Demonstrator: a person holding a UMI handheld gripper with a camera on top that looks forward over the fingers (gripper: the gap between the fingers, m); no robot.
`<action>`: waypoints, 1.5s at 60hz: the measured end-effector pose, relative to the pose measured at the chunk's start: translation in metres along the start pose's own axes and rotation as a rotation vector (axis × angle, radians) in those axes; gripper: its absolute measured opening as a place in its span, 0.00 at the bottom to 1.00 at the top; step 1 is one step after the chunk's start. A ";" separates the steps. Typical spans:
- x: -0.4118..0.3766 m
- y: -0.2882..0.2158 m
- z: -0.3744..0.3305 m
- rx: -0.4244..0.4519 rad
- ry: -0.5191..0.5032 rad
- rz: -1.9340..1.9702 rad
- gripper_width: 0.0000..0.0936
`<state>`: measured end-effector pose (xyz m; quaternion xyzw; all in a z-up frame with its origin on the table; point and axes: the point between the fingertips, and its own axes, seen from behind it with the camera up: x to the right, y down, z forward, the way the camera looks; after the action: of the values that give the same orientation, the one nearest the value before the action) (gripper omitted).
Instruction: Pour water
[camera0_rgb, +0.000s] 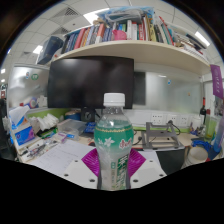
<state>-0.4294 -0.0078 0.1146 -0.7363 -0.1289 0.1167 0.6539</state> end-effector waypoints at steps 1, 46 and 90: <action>0.001 -0.001 0.000 -0.002 0.003 0.010 0.34; 0.155 -0.064 -0.042 -0.092 -0.087 1.928 0.34; 0.181 -0.105 -0.044 -0.101 -0.144 1.148 0.34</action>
<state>-0.2486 0.0250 0.2233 -0.7087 0.2416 0.4963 0.4394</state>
